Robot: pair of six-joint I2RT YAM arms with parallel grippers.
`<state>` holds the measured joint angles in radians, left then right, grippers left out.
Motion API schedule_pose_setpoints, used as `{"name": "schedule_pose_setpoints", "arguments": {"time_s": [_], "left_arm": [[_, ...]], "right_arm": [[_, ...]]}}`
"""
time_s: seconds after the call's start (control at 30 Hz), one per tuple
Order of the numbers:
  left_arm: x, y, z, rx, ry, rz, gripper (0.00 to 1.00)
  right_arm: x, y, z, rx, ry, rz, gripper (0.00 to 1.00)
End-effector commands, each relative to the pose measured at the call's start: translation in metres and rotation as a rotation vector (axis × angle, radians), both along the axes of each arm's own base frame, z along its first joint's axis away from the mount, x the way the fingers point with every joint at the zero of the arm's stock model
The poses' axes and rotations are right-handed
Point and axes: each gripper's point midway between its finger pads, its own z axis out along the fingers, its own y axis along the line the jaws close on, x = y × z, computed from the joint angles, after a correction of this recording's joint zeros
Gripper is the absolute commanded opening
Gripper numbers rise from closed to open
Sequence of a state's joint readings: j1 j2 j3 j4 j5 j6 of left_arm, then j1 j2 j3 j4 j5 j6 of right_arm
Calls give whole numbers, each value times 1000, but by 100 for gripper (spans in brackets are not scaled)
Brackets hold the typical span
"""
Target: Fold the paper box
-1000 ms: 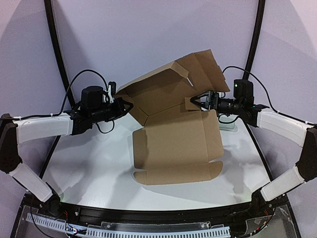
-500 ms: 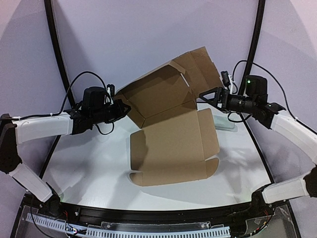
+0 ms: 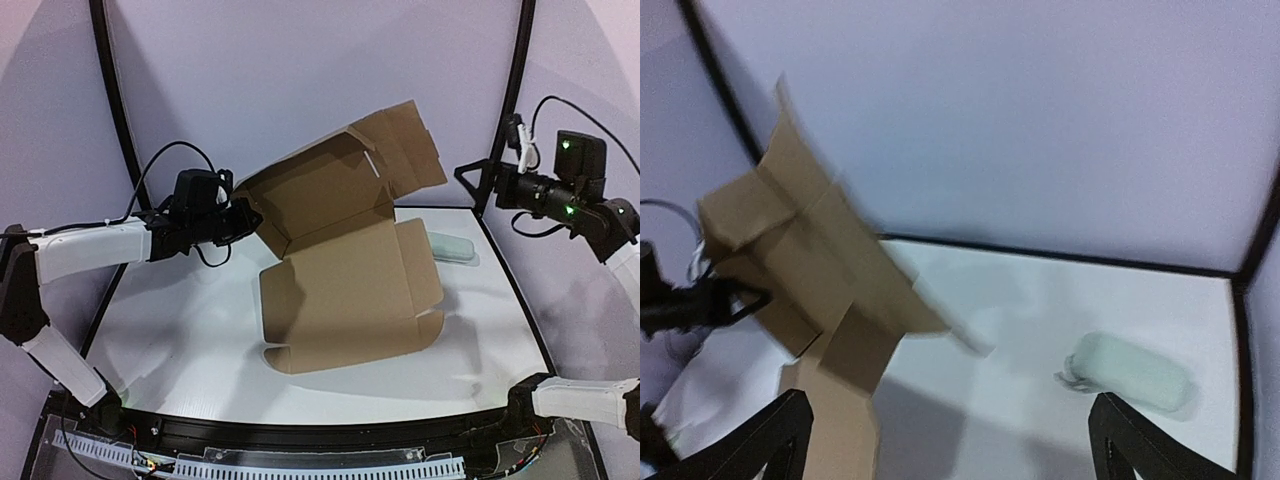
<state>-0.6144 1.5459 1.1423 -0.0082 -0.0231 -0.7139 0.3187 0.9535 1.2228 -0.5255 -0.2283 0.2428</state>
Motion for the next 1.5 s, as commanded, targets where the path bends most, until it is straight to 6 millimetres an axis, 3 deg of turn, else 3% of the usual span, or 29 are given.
{"name": "schedule_pose_setpoints", "arguments": {"time_s": [0.0, 0.13, 0.17, 0.23, 0.33, 0.5, 0.63, 1.1, 1.37, 1.47], "left_arm": [[-9, -14, 5, -7, 1, -108, 1], [-20, -24, 5, -2, 1, -203, 1], [-22, -25, 3, 1, 7, -212, 1], [-24, -28, 4, 4, 12, -234, 1], [-26, -29, 3, 13, 17, -249, 1], [-21, -23, -3, 51, 34, -211, 1], [-15, -17, -4, 71, 48, -163, 1], [-5, -15, -10, 71, 102, -103, 1], [-7, -16, -13, 73, 116, -110, 1], [-8, -19, -12, 68, 113, -132, 1]], "right_arm": [[19, -51, 15, -118, -32, -270, 98], [58, -76, 15, -173, 15, -378, 98], [66, -75, 14, -177, 24, -364, 98], [81, -65, 13, -199, 21, -302, 98], [90, -29, 13, -148, 29, -114, 98], [75, 33, 13, -17, 48, 205, 98], [59, 63, 2, -11, 86, 320, 98], [26, 113, -37, 75, 155, 555, 98], [10, 125, -45, 52, 88, 693, 98], [13, 128, -50, 34, 82, 710, 98]]}}
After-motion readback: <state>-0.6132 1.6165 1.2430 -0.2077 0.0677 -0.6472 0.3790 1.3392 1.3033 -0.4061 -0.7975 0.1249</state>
